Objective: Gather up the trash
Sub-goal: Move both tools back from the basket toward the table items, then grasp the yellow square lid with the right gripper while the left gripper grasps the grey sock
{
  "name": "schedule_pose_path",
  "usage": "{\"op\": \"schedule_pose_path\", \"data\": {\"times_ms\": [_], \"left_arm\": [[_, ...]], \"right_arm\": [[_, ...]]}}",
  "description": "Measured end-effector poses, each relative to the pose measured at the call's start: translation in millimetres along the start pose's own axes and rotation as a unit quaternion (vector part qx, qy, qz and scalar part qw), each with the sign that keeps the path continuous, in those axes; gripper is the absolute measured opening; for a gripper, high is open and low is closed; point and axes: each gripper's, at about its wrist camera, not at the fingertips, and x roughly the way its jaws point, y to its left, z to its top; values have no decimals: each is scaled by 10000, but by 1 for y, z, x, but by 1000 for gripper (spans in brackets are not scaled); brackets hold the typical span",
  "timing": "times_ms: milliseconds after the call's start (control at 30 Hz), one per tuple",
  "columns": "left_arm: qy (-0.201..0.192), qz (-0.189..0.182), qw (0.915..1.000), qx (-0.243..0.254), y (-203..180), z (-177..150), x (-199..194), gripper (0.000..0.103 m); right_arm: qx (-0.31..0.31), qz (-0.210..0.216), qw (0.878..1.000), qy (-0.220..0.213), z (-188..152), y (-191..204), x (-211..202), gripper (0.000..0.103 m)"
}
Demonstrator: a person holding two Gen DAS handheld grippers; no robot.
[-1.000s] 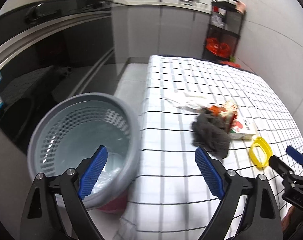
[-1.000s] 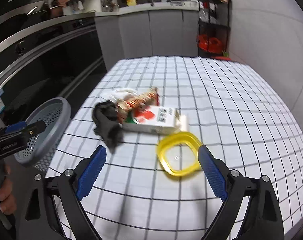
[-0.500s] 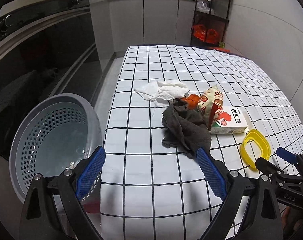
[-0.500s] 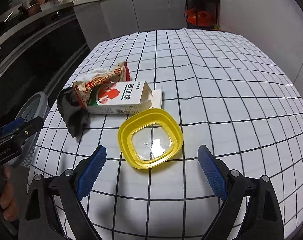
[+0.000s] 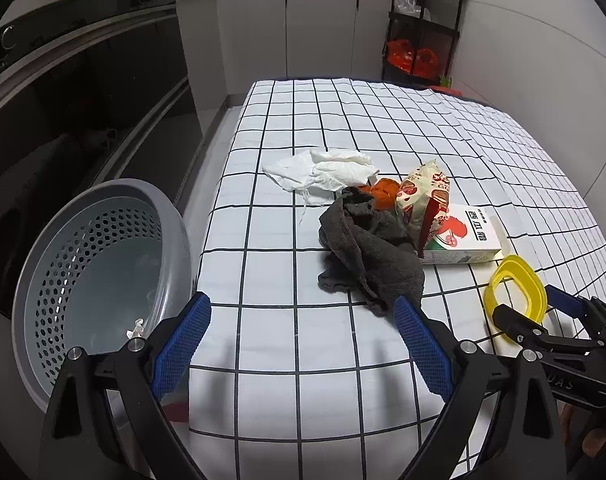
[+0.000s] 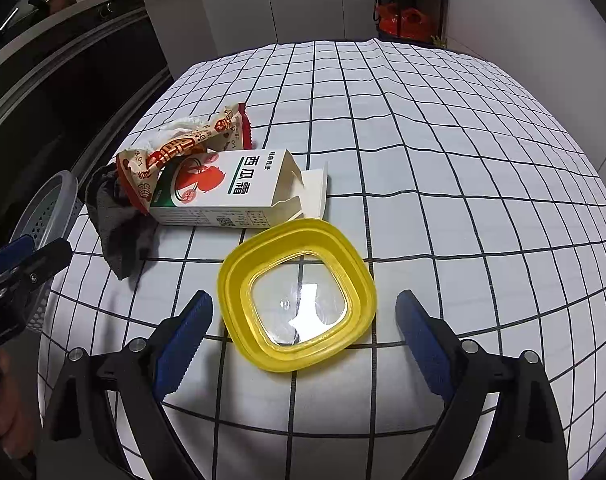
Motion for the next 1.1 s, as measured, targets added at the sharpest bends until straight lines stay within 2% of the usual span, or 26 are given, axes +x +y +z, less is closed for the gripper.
{"op": "schedule_pose_path", "data": {"times_ms": [433, 800, 833, 900, 1100], "left_arm": [[45, -15, 10000, -9, 0, -2, 1, 91], [68, -33, 10000, 2, -3, -4, 2, 91], [68, -35, 10000, 1, -3, -5, 2, 91], [67, -38, 10000, -1, -3, -5, 2, 91], [85, -54, 9999, -4, -6, -5, 3, 91]], "right_arm": [[-305, -370, 9988, 30, 6, 12, 14, 89], [-299, -383, 9988, -83, 4, 13, 14, 87], [-300, -383, 9988, -99, 4, 13, 13, 86], [-318, -388, 9986, -182, 3, 13, 10, 74], [-229, -199, 9992, -259, 1, 9, 7, 72]]}}
